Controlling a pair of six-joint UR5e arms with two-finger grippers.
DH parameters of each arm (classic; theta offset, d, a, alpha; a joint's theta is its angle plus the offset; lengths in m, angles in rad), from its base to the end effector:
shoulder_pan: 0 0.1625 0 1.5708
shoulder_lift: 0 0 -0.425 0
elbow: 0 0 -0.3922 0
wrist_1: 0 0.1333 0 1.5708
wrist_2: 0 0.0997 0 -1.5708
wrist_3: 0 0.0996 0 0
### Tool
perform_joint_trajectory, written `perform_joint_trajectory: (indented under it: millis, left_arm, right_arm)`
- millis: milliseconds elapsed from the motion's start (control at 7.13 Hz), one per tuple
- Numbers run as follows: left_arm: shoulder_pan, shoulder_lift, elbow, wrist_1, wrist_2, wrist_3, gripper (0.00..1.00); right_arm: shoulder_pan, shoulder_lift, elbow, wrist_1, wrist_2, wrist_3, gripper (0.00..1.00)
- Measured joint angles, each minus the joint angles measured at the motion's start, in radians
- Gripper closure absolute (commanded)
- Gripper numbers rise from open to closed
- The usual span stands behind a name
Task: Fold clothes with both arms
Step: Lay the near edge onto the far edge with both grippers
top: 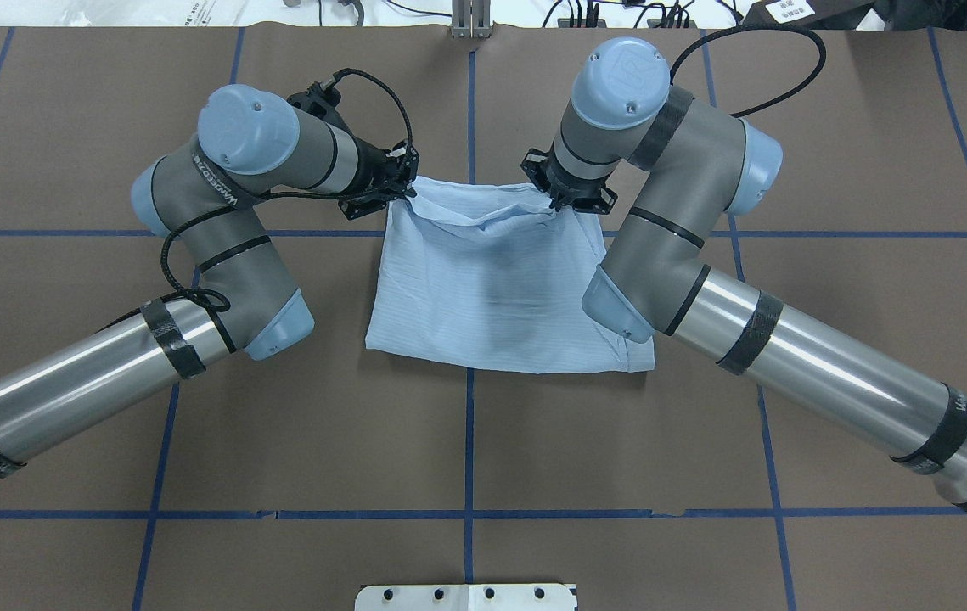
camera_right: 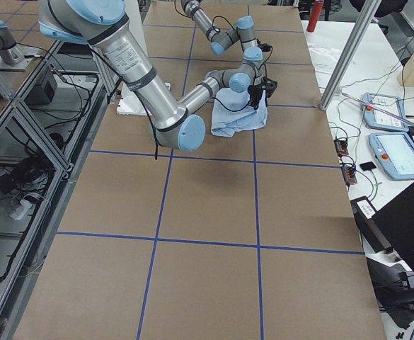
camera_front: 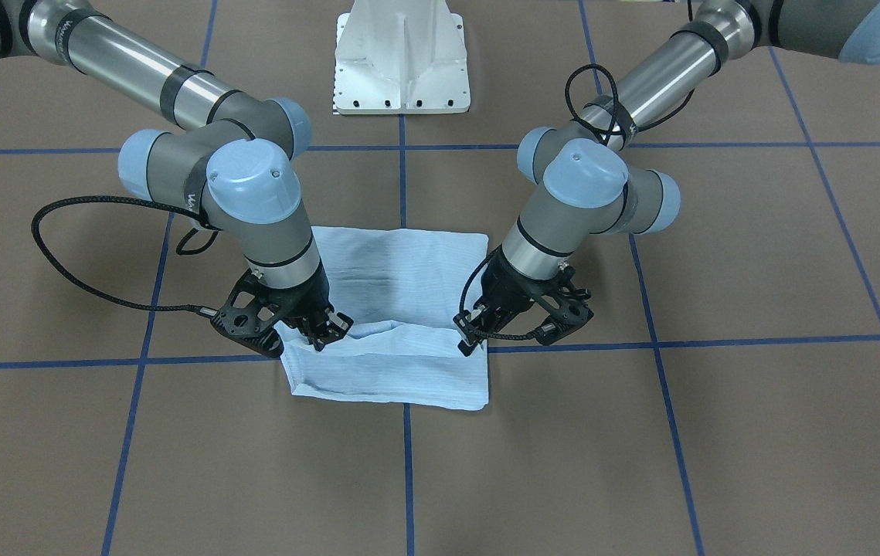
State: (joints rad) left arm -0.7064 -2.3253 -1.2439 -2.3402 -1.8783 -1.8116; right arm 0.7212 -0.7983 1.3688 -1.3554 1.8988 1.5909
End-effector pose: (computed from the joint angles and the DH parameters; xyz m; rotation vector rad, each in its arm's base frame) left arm 0.5209 -0.5801 0.2514 0.0116 1.2402 -0.6421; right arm -0.5069 -0.5804 0.2512 -0.0249 -0.8497 0.5681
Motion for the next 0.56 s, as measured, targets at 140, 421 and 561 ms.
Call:
perform_joint_trajectory:
  millis: [140, 421, 561]
  left_arm:
    - [0.000, -0.008, 0.019, -0.006, 0.000, 0.000, 1.00]
    - [-0.001, -0.014, 0.048, -0.026, 0.002, 0.001, 1.00]
    - [-0.001, -0.015, 0.056, -0.032, 0.002, 0.001, 1.00]
  right_arm:
    - [0.004, -0.002, -0.005, 0.001, 0.006, -0.004, 1.00]
    - [0.008, -0.005, -0.011, 0.001, 0.010, -0.007, 1.00]
    - [0.009, -0.005, -0.015, 0.001, 0.011, -0.008, 1.00]
